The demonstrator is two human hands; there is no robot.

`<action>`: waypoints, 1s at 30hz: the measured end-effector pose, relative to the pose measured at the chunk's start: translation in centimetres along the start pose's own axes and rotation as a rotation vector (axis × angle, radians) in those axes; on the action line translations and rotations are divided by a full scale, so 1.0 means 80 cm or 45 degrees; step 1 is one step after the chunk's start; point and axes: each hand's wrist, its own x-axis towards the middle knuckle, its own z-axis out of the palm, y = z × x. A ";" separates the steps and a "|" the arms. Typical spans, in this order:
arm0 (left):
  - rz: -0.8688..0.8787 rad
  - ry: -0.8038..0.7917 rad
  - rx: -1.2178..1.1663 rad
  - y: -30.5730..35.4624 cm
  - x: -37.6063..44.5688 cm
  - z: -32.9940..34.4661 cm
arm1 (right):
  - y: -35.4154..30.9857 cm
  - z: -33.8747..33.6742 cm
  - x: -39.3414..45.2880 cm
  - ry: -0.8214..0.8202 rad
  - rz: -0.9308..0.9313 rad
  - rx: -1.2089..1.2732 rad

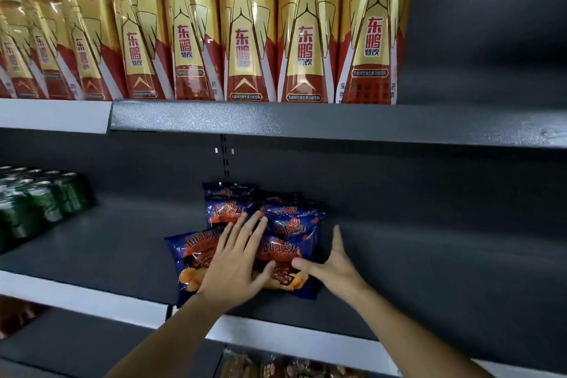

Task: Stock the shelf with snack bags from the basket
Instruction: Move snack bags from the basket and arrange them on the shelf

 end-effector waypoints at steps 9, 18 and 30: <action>0.273 0.267 -0.181 0.098 0.045 -0.025 | -0.008 -0.036 -0.076 0.672 -0.342 -0.336; 0.445 0.133 -0.458 0.327 0.083 -0.012 | -0.009 -0.184 -0.224 1.034 -0.158 -1.130; 0.914 -0.008 -1.012 0.822 0.027 -0.077 | 0.065 -0.478 -0.591 1.579 0.373 -1.086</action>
